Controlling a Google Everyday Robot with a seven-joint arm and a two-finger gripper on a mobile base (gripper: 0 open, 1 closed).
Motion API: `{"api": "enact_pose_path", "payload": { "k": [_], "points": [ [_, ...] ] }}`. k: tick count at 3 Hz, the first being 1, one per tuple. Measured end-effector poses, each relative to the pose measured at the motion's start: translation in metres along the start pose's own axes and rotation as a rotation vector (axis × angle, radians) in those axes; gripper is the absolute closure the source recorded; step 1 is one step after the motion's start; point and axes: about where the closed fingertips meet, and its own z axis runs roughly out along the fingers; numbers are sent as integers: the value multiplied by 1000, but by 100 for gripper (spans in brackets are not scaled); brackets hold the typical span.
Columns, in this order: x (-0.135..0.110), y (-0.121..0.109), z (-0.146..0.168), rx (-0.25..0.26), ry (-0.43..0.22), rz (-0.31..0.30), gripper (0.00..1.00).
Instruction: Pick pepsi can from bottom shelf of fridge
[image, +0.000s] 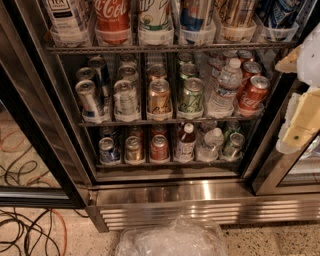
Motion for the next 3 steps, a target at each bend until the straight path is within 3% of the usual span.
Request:
{"api": "enact_pose_path", "payload": {
  "k": [2,3],
  "points": [
    [-4,5,12,27,-33,15,0],
    [-9,10,33,42,-80,31,0]
  ]
}}
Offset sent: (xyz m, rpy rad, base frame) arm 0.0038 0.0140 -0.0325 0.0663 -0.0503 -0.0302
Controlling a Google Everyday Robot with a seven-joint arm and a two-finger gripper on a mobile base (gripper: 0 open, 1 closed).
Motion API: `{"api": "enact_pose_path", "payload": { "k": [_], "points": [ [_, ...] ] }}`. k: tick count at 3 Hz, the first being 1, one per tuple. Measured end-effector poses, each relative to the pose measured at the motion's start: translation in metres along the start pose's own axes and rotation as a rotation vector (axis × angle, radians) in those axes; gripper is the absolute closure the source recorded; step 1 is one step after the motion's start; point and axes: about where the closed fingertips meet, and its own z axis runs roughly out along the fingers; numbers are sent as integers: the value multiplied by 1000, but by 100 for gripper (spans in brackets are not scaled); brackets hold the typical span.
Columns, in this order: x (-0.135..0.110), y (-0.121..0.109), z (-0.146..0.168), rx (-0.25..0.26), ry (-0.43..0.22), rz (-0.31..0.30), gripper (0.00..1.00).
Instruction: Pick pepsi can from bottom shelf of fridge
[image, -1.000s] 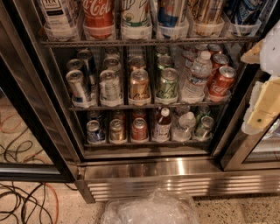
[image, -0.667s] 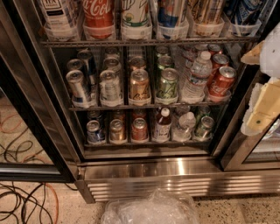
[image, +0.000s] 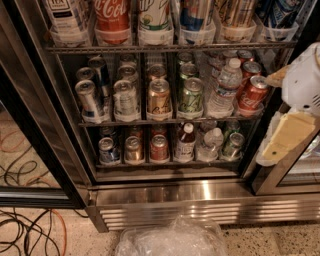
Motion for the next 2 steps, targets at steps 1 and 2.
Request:
{"api": "enact_pose_path", "payload": {
  "k": [1,2],
  "points": [
    [-3,7,25,14,-41,2,0],
    [-6,16,50,27,-73,3,0]
  ]
}}
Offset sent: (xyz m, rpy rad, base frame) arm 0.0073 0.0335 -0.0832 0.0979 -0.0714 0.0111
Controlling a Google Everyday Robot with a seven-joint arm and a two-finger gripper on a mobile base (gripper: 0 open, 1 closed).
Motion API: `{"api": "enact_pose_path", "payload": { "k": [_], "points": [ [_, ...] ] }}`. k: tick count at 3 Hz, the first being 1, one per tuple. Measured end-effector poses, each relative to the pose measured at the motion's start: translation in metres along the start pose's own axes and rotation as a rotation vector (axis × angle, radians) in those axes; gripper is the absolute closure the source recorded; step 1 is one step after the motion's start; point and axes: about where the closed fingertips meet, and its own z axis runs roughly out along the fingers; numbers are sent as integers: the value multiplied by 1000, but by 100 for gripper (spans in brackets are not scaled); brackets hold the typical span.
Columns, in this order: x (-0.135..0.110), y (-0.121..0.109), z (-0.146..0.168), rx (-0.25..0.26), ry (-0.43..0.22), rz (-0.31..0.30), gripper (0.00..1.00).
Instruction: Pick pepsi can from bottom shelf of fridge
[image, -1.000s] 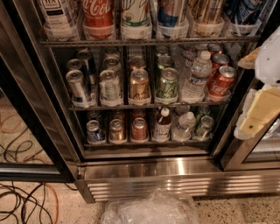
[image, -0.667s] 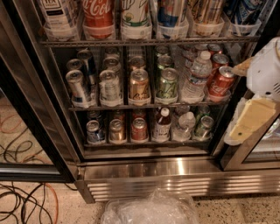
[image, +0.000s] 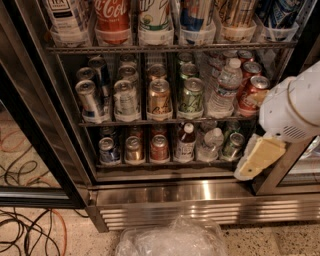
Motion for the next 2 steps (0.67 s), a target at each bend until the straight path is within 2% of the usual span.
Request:
{"api": "enact_pose_path", "payload": {
  "k": [1,2],
  "points": [
    [-3,21,48,2,-28,-17,0],
    [-3,21,48,2,-28,-17,0]
  ]
}}
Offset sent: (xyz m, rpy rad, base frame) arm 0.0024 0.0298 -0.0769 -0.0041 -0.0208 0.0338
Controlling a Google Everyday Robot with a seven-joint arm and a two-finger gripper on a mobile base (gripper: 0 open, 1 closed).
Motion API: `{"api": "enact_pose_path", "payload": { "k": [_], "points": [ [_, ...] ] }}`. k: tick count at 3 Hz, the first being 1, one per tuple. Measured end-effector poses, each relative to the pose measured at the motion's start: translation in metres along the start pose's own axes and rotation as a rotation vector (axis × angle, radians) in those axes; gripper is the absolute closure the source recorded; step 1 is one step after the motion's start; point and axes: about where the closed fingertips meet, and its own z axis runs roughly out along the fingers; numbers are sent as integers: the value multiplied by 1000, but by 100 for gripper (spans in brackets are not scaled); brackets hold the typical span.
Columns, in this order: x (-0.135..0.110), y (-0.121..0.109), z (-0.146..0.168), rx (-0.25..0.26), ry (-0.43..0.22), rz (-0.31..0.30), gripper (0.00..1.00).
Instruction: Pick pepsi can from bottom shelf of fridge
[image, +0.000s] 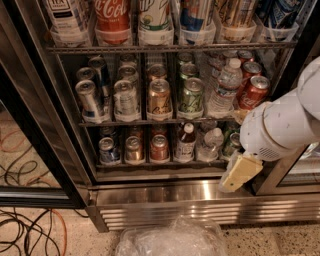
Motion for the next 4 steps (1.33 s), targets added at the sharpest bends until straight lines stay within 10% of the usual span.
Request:
{"api": "enact_pose_path", "payload": {
  "k": [4],
  "points": [
    [-48,23,21,82,-276,142,0]
  ]
}}
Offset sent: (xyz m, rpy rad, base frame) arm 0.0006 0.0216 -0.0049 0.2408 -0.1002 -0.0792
